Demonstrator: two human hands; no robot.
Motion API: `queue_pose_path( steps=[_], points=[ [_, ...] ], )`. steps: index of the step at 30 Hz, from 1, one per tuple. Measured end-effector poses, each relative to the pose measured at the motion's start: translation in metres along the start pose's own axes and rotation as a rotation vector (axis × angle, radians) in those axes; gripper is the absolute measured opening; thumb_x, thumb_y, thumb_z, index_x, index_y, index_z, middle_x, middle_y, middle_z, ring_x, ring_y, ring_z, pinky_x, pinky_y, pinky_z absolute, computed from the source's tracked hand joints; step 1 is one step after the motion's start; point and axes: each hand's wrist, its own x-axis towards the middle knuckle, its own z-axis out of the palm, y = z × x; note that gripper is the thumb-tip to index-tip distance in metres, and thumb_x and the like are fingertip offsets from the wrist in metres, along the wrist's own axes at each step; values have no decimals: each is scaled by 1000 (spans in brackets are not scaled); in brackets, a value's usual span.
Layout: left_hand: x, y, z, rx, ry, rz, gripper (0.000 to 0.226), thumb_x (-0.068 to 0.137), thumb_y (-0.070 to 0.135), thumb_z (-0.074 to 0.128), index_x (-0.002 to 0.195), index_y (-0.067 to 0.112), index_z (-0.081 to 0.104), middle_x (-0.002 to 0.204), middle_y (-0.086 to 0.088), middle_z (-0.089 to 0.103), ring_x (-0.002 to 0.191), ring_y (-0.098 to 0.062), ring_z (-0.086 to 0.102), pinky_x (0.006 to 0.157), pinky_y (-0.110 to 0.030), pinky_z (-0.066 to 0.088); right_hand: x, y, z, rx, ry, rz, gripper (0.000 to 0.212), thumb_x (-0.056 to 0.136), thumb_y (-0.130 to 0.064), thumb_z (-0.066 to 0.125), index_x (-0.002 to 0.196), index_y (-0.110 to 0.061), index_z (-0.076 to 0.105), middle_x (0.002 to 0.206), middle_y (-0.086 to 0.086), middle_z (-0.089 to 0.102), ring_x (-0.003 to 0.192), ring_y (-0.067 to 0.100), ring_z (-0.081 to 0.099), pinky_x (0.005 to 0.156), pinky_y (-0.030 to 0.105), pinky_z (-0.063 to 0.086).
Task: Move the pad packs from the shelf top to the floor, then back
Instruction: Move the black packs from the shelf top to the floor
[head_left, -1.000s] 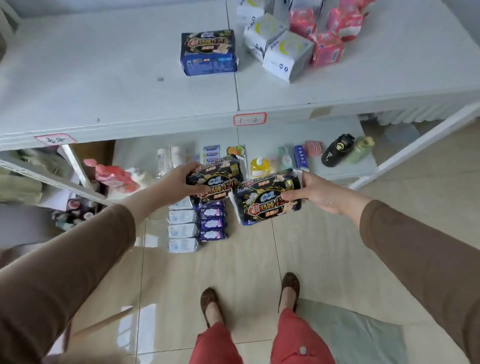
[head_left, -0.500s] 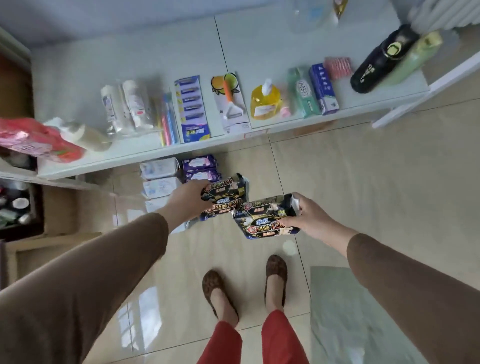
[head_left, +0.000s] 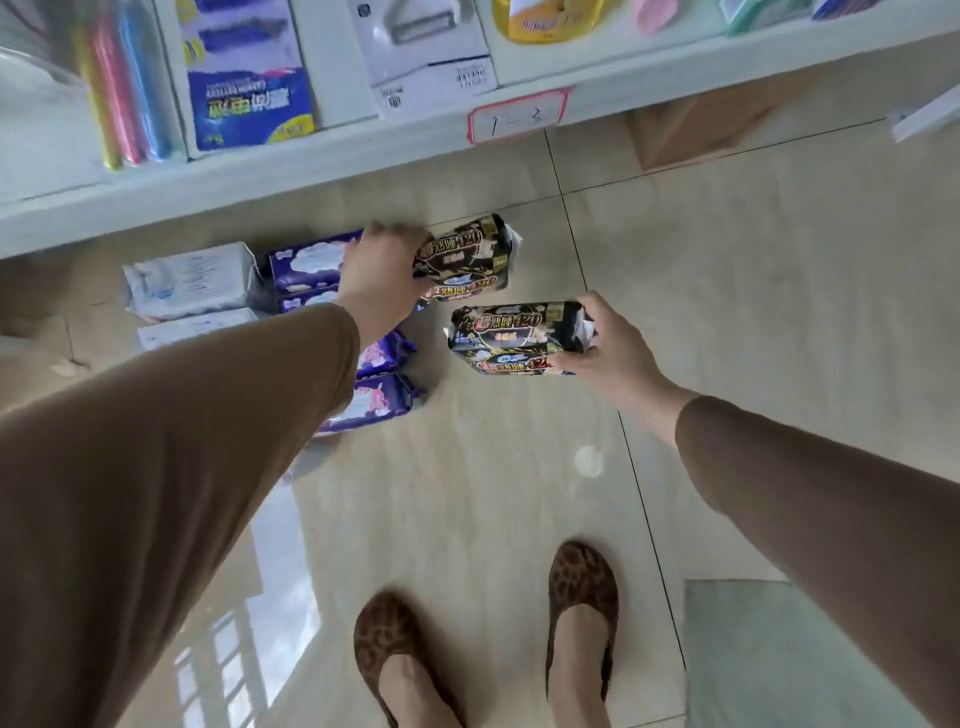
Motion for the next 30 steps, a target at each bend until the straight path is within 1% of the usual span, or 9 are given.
queue_pose_path(
  steps=[4, 8, 12, 16, 19, 24, 26, 28, 30],
  points=[
    [45, -14, 30, 77, 34, 0, 44, 82, 26, 72, 124, 21, 61, 113, -12, 63, 110, -36, 51, 87, -45, 43, 49, 21, 20, -21, -17, -54, 44, 75, -12, 74, 106, -31, 50, 93, -4, 68, 78, 25, 65, 58, 27, 42],
    [73, -28, 47, 121, 52, -7, 45, 83, 25, 71, 127, 22, 59, 115, -12, 62, 111, -36, 50, 89, -45, 41, 88, 27, 37, -38, -15, -129, 43, 75, -11, 72, 109, -25, 51, 102, -2, 64, 87, 24, 62, 67, 28, 44],
    [81, -38, 52, 89, 32, -5, 59, 84, 25, 70, 140, 22, 49, 121, -14, 60, 114, -37, 48, 91, -46, 42, 115, 23, 53, -17, -2, -156, 45, 75, -8, 71, 113, -25, 52, 109, -3, 63, 93, 16, 58, 71, 27, 44],
    [77, -49, 44, -5, -20, 55, 73, 85, 27, 73, 149, 22, 39, 131, -11, 58, 118, -35, 49, 97, -43, 43, 132, 10, 69, 4, -3, -180, 48, 76, -4, 68, 119, -20, 54, 113, 4, 63, 100, 22, 60, 80, 32, 48],
    [69, -59, 37, -28, -26, 93, 69, 86, 22, 70, 148, 21, 41, 137, -10, 56, 121, -34, 48, 101, -43, 41, 138, 3, 77, -2, 22, -181, 50, 77, -2, 65, 124, -17, 55, 118, 7, 59, 101, 24, 60, 81, 35, 50],
    [55, -63, 35, -8, -22, 119, 65, 87, 10, 61, 148, 24, 43, 143, -9, 52, 126, -34, 46, 105, -43, 40, 142, 0, 86, -69, 91, -144, 58, 78, -1, 66, 132, -19, 51, 123, 6, 51, 106, 23, 56, 75, 27, 41],
    [49, -63, 35, 3, -22, 103, 66, 88, 9, 59, 149, 24, 40, 147, -9, 48, 131, -34, 43, 108, -44, 38, 138, -1, 84, -71, 98, -127, 66, 79, -4, 69, 139, -20, 45, 130, 6, 48, 114, 23, 54, 82, 27, 42],
    [37, -62, 34, 16, -29, 77, 67, 88, 9, 59, 150, 20, 38, 151, -9, 43, 133, -34, 40, 109, -44, 37, 127, -3, 78, -93, 88, -113, 75, 79, -6, 71, 145, -19, 38, 137, 9, 45, 124, 27, 48, 97, 33, 43],
    [20, -58, 28, 17, -45, 55, 68, 88, 10, 61, 151, 16, 37, 152, -8, 42, 133, -34, 40, 109, -44, 37, 107, -5, 67, -160, 59, -79, 78, 80, -6, 71, 148, -19, 34, 139, 12, 42, 126, 31, 45, 102, 37, 41]
  ],
)
